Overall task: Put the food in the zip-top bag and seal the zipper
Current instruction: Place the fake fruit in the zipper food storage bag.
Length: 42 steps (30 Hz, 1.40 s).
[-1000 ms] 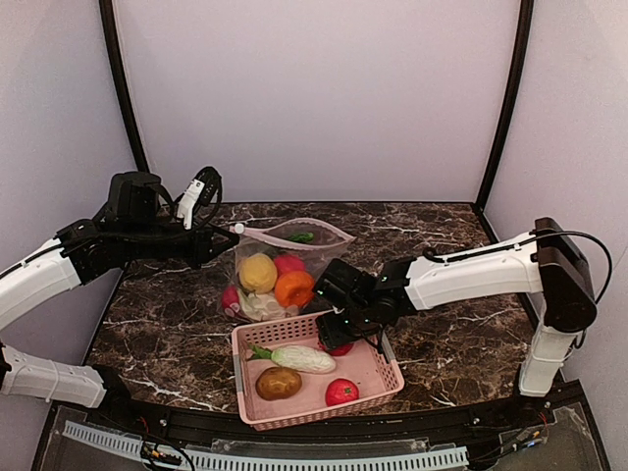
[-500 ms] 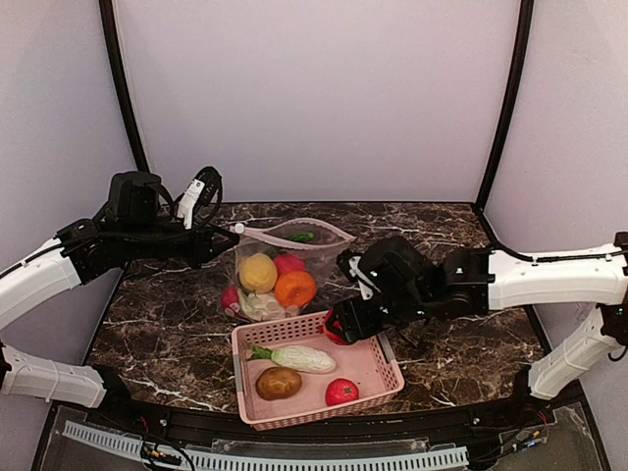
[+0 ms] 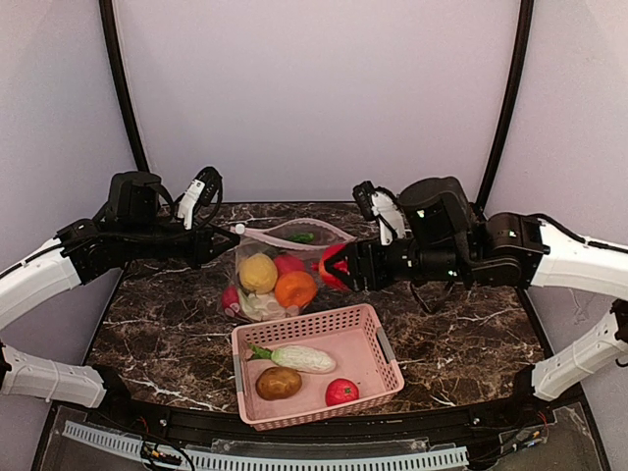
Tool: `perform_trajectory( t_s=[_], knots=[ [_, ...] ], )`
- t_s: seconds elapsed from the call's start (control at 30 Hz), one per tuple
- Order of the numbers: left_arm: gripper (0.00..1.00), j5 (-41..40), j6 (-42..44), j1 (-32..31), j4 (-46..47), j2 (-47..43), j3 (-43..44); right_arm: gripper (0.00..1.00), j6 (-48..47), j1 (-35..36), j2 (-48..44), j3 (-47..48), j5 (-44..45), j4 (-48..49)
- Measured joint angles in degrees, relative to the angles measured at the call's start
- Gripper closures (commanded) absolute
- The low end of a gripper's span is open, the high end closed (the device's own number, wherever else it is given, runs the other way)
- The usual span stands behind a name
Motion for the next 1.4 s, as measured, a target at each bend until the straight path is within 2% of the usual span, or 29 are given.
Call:
perform_trajectory(
  t_s=[0.23, 0.47, 1.1, 1.4],
  knots=[
    [0.99, 0.4, 0.0, 0.0, -0.4, -0.7, 0.0, 0.38, -4.9, -5.5, 7.2, 10.8, 0.6, -0.1],
    [0.99, 0.8, 0.0, 0.1, -1.3, -1.7, 0.0, 0.39, -9.6, -10.2, 15.2, 17.8, -3.0, -2.1],
    [0.99, 0.9, 0.0, 0.1, -1.6, -1.7, 0.0, 0.39, -15.6, -10.2, 29.4, 30.9, -14.4, -6.3],
    [0.99, 0.9, 0.1, 0.1, -1.6, -1.7, 0.0, 0.34, -15.8, -10.2, 33.1, 33.2, -16.7, -8.0]
  ],
)
